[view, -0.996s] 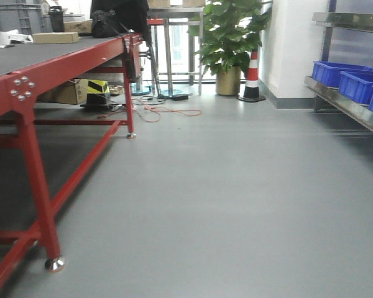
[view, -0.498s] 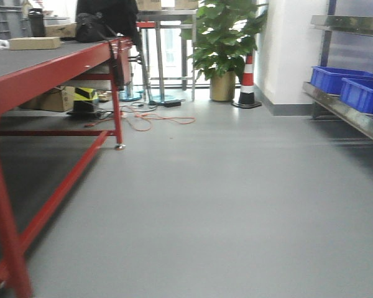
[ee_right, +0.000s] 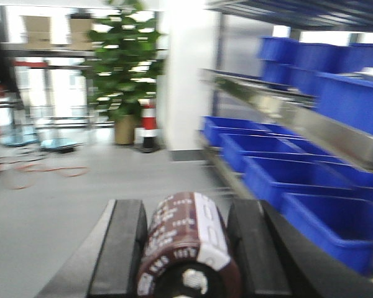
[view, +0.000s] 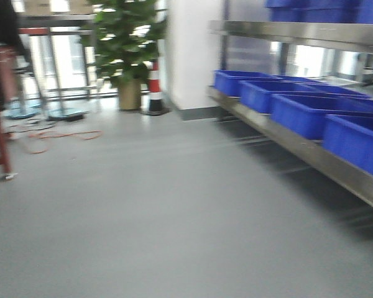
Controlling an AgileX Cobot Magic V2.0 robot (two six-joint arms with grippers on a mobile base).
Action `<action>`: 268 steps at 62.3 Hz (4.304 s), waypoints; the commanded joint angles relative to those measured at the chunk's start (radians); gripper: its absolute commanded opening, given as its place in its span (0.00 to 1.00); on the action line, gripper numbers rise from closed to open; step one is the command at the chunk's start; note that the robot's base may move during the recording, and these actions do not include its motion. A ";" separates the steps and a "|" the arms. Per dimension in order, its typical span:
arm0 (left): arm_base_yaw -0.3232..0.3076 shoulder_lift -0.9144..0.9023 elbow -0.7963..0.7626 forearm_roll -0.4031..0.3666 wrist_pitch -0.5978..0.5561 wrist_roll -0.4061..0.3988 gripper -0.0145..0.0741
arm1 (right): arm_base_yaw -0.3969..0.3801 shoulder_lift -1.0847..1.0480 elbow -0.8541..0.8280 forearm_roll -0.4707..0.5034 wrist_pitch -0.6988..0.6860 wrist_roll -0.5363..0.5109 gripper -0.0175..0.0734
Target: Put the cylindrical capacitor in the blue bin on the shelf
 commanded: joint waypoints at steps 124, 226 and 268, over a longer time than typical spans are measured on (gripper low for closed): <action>0.003 -0.004 -0.001 0.001 -0.022 0.001 0.04 | 0.000 0.000 0.002 -0.008 -0.030 -0.002 0.01; 0.003 -0.004 -0.001 0.001 -0.022 0.001 0.04 | 0.000 0.000 0.002 -0.008 -0.030 -0.002 0.01; 0.003 -0.004 -0.001 0.001 -0.022 0.001 0.04 | 0.000 0.000 0.002 -0.008 -0.030 -0.002 0.01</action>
